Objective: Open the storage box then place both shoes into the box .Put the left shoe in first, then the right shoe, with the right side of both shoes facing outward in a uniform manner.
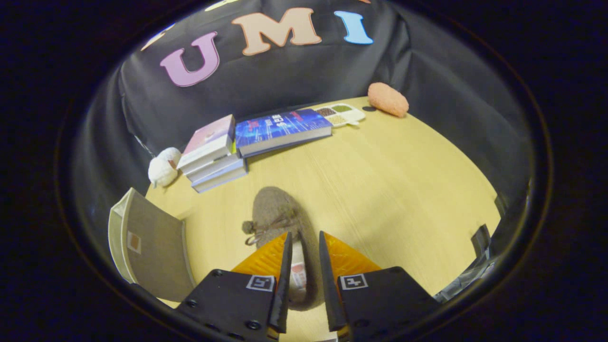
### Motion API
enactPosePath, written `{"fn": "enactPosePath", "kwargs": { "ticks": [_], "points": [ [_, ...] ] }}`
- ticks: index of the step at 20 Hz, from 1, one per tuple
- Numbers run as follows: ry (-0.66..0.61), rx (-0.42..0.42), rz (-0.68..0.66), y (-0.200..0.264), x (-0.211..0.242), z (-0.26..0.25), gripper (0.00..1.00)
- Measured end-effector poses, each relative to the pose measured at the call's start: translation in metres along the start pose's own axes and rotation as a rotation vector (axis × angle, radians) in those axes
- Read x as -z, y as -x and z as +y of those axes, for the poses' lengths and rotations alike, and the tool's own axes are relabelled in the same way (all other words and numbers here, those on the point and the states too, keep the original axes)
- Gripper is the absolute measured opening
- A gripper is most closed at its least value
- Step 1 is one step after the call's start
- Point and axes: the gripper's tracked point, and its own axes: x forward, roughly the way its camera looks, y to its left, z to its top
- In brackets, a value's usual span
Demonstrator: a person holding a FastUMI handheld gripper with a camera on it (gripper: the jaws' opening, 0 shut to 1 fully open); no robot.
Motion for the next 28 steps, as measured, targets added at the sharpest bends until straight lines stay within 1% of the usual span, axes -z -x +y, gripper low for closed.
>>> {"fn": "enactPosePath", "kwargs": {
  "ticks": [4, 9, 14, 25, 28],
  "points": [
    [0.0, -0.001, 0.045, -0.01, 0.016, -0.009, 0.36],
    [0.005, -0.02, 0.078, -0.02, 0.028, -0.007, 0.36],
    [0.012, -0.021, 0.126, -0.034, 0.04, -0.007, 0.36],
    [-0.004, -0.07, 0.158, -0.044, 0.046, -0.008, 0.36],
    [-0.042, -0.1, 0.158, -0.046, 0.046, -0.004, 0.25]
  ]
}}
